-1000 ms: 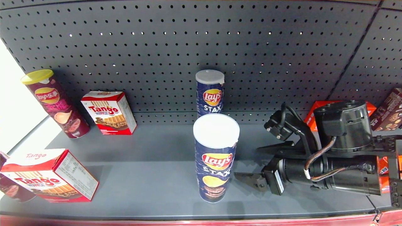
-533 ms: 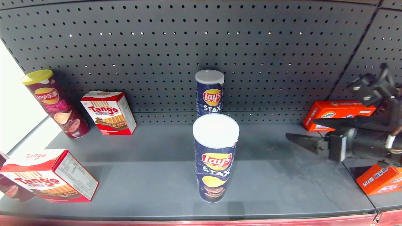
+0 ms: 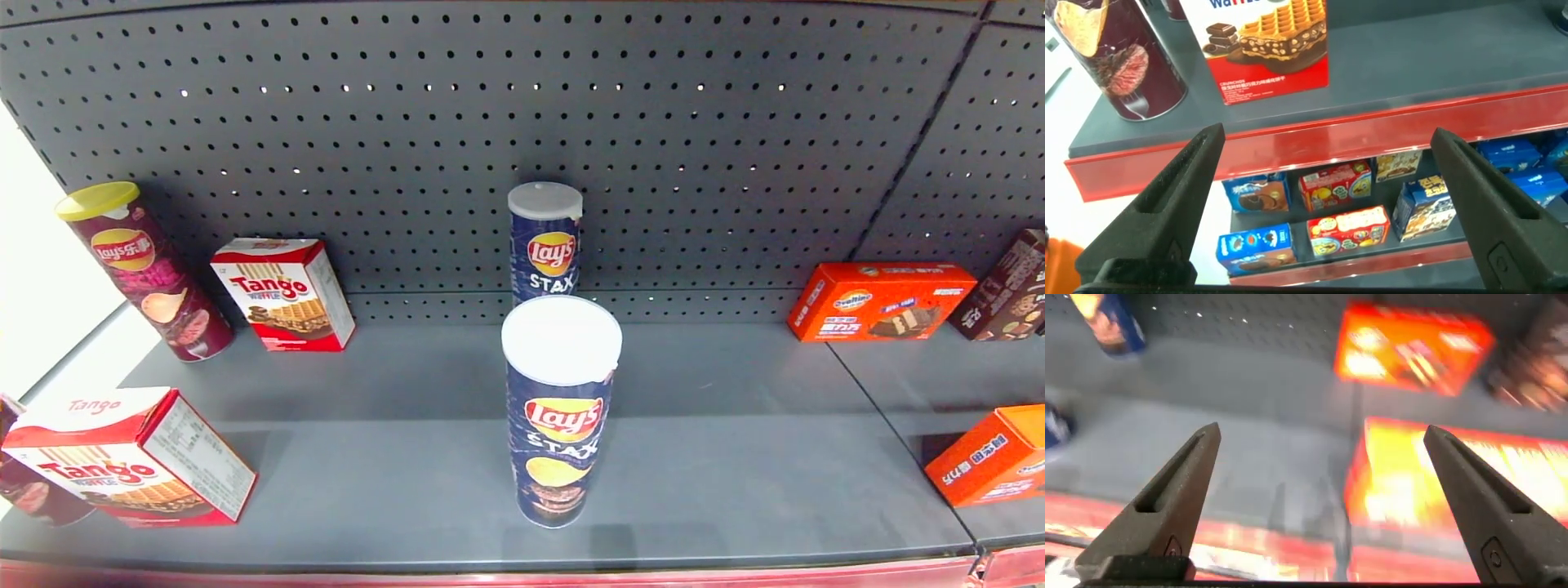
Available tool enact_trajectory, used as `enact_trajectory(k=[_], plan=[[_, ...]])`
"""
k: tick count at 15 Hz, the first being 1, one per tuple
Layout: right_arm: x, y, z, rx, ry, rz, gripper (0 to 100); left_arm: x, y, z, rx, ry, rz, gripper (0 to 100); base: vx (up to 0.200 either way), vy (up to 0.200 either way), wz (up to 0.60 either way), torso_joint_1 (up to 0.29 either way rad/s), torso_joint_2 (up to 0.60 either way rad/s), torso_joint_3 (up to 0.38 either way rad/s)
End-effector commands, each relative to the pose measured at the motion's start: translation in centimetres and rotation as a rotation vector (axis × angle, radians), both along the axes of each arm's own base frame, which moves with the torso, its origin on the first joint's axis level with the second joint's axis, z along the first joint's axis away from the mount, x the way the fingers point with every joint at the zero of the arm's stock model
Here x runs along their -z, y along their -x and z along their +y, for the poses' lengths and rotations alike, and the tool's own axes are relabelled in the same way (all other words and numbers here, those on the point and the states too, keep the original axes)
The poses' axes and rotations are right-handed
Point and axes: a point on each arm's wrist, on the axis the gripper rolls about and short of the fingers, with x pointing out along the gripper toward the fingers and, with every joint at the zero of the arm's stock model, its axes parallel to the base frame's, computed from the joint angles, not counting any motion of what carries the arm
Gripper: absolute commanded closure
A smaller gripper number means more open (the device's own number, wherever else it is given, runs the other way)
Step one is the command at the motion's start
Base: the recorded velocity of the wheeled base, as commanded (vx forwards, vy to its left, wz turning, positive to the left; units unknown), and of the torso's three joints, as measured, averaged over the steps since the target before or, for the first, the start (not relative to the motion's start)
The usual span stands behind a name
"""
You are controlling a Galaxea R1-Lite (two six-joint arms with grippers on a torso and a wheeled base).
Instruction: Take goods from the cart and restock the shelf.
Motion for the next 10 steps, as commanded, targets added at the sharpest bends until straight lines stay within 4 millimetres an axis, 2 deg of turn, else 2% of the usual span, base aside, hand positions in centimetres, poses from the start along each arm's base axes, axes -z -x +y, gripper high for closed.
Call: enact_trajectory(k=[1,3,4,7,10], plan=[[7.3,4.9,-0.6,0.104,-0.016,-0.054,0,0.0,0.0,0.0,0.001,0.000,0.000,0,0.000,0.000,0.00,0.000,0.00,0.000],[8.9,4.1,-0.5,0.127,-0.029,-0.055,0,0.0,0.0,0.0,0.001,-0.002,0.000,0,0.000,0.000,0.00,0.000,0.00,0.000],[11.0,3.5,-0.5,0.139,-0.024,-0.008,0,0.0,0.0,0.0,0.001,-0.002,0.000,0,0.000,0.000,0.00,0.000,0.00,0.000],[11.6,3.5,-0.3,0.018,-0.026,0.032,0,0.0,0.0,0.0,0.001,-0.002,0.000,0,0.000,0.000,0.00,0.000,0.00,0.000],[11.9,3.5,-0.3,0.048,-0.075,0.064,0,0.0,0.0,0.0,0.001,0.000,0.000,0,0.000,0.000,0.00,0.000,0.00,0.000]])
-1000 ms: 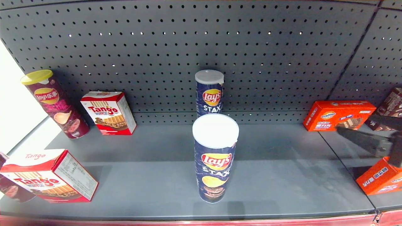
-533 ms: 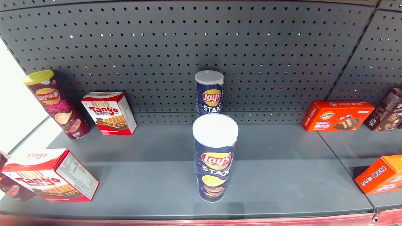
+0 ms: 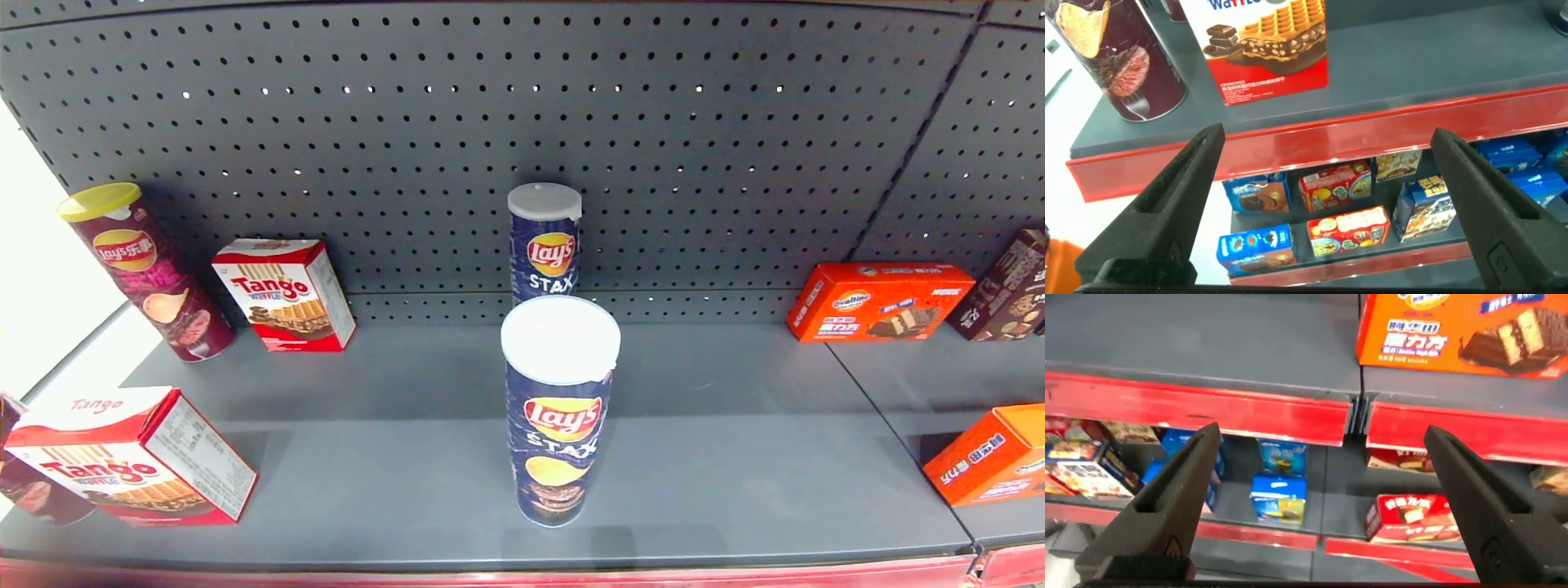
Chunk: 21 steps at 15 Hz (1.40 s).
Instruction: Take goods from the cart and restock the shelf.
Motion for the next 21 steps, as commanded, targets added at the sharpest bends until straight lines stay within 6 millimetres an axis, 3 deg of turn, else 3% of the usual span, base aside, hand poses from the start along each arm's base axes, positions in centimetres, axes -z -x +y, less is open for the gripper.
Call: enact_trajectory(k=[1,6,21], plan=[[0.08,0.00,-0.02,0.011,-0.013,-0.001,0,0.01,-0.01,0.00,-0.001,0.001,0.003,0,0.000,0.000,0.00,0.000,0.00,0.000],[0.18,0.40,0.13,0.103,-0.017,-0.054,0,0.00,-0.01,0.00,0.002,0.001,0.001,0,0.000,0.000,0.00,0.000,0.00,0.000],[0.22,0.62,0.10,0.080,-0.025,-0.084,0,0.00,-0.01,0.01,-0.008,0.044,0.005,0,-0.013,0.000,0.00,0.000,0.00,0.000]])
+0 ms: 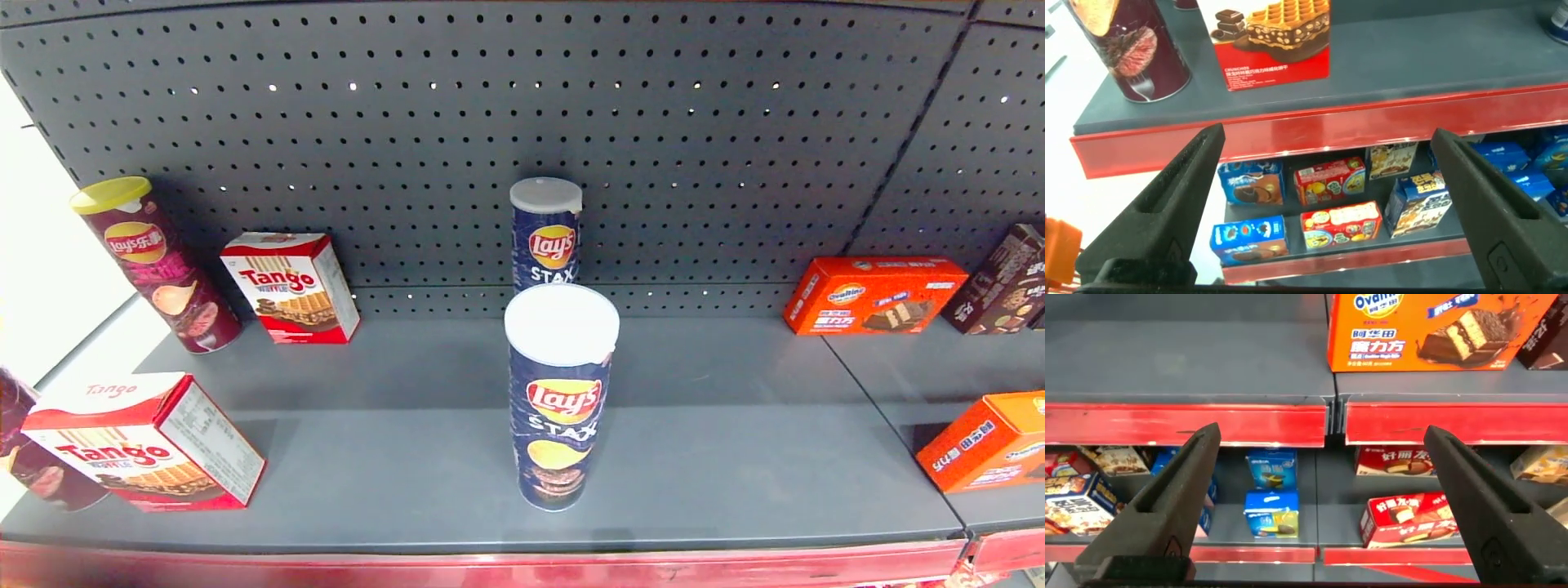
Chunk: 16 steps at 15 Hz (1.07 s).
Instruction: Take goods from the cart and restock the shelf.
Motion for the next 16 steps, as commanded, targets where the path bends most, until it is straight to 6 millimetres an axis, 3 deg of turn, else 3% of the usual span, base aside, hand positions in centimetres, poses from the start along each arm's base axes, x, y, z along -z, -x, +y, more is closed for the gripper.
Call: enact_trajectory(k=[1,5,7,16], plan=[[0.00,-0.01,0.00,0.000,0.004,0.001,0,0.00,-0.01,0.00,0.000,0.001,0.001,0,0.000,0.000,0.00,0.000,0.00,0.000],[0.00,-0.01,-0.01,0.002,0.005,0.001,0,0.00,-0.01,-0.01,0.003,-0.005,0.001,0,0.000,0.000,0.00,0.000,0.00,0.000],[0.00,-0.01,-0.01,0.001,0.007,0.001,0,0.00,-0.01,-0.01,0.003,-0.004,0.001,0,0.000,0.000,0.60,0.000,0.00,0.002],[0.00,-0.01,-0.01,0.001,0.007,0.001,0,0.00,-0.01,-0.01,0.003,-0.004,0.001,0,0.000,0.000,0.00,0.000,0.00,0.000]])
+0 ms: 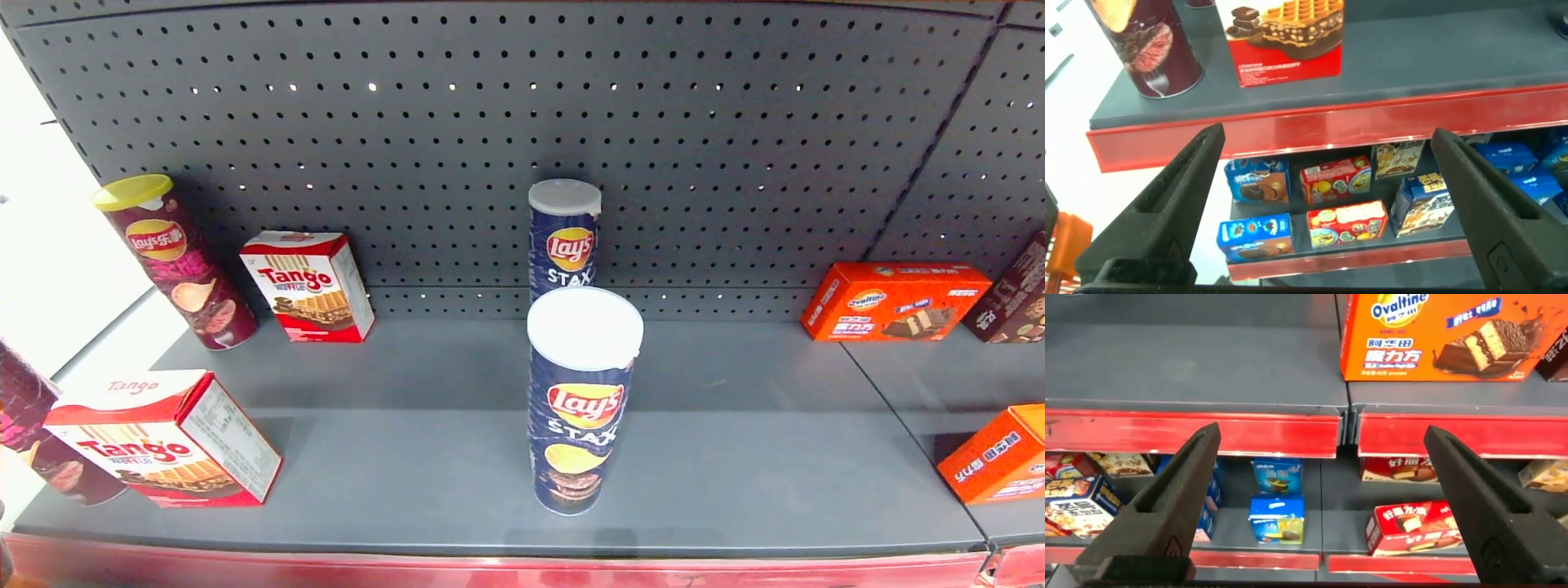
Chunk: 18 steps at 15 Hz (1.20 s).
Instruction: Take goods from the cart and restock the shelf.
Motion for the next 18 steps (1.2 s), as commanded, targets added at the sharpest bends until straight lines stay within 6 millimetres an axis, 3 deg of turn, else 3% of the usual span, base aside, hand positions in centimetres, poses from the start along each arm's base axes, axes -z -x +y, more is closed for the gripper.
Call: enact_trajectory(k=[1,5,7,18], plan=[[-0.01,-0.02,0.00,0.000,0.001,0.002,0,0.00,-0.01,0.00,0.000,0.001,0.001,0,0.000,0.000,0.00,0.000,0.00,0.000],[-0.01,-0.02,0.00,0.000,-0.001,0.002,0,0.00,-0.01,0.01,-0.005,0.009,0.002,0,0.000,0.000,0.00,0.000,0.00,0.000],[-0.01,-0.02,0.00,0.000,-0.001,0.002,0,0.00,-0.01,0.01,-0.005,0.009,0.002,0,-0.200,0.000,0.00,0.002,0.00,0.005],[-0.01,-0.02,0.00,0.000,0.001,0.002,0,0.00,-0.01,0.01,-0.005,0.009,0.002,0,0.000,0.000,0.00,0.000,0.00,0.000]])
